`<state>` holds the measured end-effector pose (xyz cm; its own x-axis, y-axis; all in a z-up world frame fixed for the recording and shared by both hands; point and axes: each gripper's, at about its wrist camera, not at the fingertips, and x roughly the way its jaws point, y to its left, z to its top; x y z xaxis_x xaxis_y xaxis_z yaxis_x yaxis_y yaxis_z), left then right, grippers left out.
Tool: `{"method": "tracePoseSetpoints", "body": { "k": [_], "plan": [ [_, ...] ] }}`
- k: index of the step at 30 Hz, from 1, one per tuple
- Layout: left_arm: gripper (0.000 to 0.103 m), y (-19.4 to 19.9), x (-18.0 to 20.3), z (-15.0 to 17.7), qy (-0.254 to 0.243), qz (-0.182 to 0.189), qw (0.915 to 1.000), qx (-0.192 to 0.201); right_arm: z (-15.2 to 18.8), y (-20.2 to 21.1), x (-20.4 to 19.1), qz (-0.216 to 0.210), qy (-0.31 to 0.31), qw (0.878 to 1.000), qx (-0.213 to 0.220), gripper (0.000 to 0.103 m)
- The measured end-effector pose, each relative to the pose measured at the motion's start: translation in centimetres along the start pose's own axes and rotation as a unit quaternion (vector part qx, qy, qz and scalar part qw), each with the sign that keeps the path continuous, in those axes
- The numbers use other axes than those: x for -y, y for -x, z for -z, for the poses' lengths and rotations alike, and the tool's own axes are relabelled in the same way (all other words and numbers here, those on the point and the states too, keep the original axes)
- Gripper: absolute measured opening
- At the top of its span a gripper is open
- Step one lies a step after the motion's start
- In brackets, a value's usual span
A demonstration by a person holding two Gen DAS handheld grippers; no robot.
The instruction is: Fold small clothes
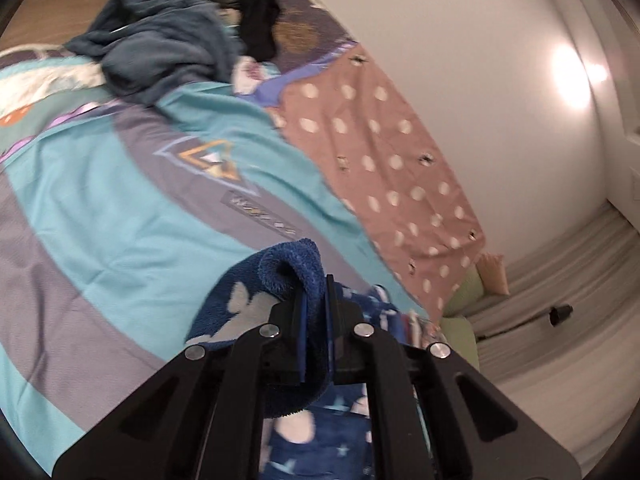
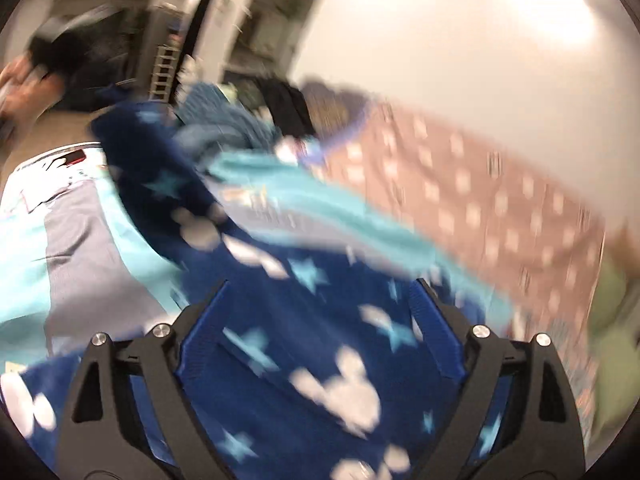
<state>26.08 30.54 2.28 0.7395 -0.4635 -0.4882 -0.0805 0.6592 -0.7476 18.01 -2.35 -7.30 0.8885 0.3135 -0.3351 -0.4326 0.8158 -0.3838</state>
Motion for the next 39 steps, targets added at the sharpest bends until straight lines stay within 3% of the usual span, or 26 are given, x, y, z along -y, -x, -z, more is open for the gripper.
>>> {"method": "tracePoseSetpoints", "body": {
  "k": [3, 6, 9, 10, 13, 15, 16, 18, 21, 23, 26, 28, 31, 33, 34, 36, 39],
  "plan": [
    [0.007, 0.0, 5.5, 0.8, -0.044, 0.027, 0.9986, -0.015, -2.0, 1.3, -1.5, -0.058, -0.008, 0.998, 0.026, 0.09],
    [0.007, -0.3, 9.8, 2.3, -0.102, 0.028, 0.9942, -0.02, -4.1, 1.8, 1.1, -0.139, -0.098, 0.985, 0.019, 0.09],
    [0.007, -1.7, 12.2, 4.0, -0.119, 0.036, 0.991, -0.049, -4.5, 1.2, 6.2, -0.193, -0.222, 0.956, -0.001, 0.09],
    [0.007, -2.4, 12.9, 4.5, -0.12, 0.036, 0.9904, -0.059, -4.3, 0.6, 8.1, -0.215, -0.271, 0.938, -0.015, 0.09],
    [0.007, -4.3, 14.0, 6.0, -0.109, 0.047, 0.9894, -0.083, -3.4, 0.0, 10.0, -0.219, -0.348, 0.911, -0.041, 0.09],
    [0.006, -5.4, 14.7, 6.7, -0.1, 0.064, 0.9872, -0.106, -3.4, 0.9, 8.9, -0.202, -0.325, 0.924, -0.03, 0.09],
    [0.005, -5.9, 15.1, 7.0, -0.092, 0.079, 0.985, -0.122, -3.3, 1.8, 7.4, -0.17, -0.286, 0.943, -0.018, 0.09],
    [0.0, -6.4, 16.2, 7.5, -0.084, 0.097, 0.9822, -0.137, -2.9, 2.8, 4.8, -0.106, -0.237, 0.966, 0.001, 0.09],
    [0.0, -6.6, 18.1, 8.1, -0.111, 0.11, 0.9785, -0.134, -2.6, 2.1, 2.0, -0.071, -0.212, 0.975, 0.005, 0.09],
    [0.0, -6.8, 18.0, 8.3, -0.114, 0.111, 0.9773, -0.14, -2.1, 0.0, 1.0, -0.106, -0.212, 0.971, -0.035, 0.089],
    [0.0, -7.0, 15.8, 7.9, -0.107, 0.107, 0.9757, -0.159, 0.2, -2.5, 1.0, -0.142, -0.243, 0.954, -0.101, 0.088],
    [0.002, -6.4, 12.6, 7.8, -0.113, 0.077, 0.9783, -0.155, 2.6, -2.7, 3.0, -0.17, -0.294, 0.931, -0.137, 0.083],
    [0.022, -5.0, 8.3, 8.7, -0.136, 0.025, 0.9811, -0.136, 5.0, -1.2, 6.7, -0.171, -0.328, 0.914, -0.165, 0.084],
    [0.033, -4.7, 5.0, 10.5, -0.146, -0.006, 0.9796, -0.137, 6.2, -0.9, 8.6, -0.208, -0.353, 0.892, -0.193, 0.086],
    [0.034, -5.0, 4.1, 11.1, -0.145, -0.008, 0.9786, -0.146, 6.9, -1.2, 9.5, -0.234, -0.361, 0.878, -0.209, 0.086],
    [0.035, -6.1, 1.8, 13.1, -0.122, 0.002, 0.9773, -0.173, 7.5, -2.2, 9.7, -0.268, -0.355, 0.863, -0.24, 0.087],
    [0.036, -8.7, -0.4, 15.8, -0.092, 0.027, 0.9712, -0.218, 9.4, -5.3, 9.3, -0.327, -0.368, 0.822, -0.287, 0.087]
  ]
}}
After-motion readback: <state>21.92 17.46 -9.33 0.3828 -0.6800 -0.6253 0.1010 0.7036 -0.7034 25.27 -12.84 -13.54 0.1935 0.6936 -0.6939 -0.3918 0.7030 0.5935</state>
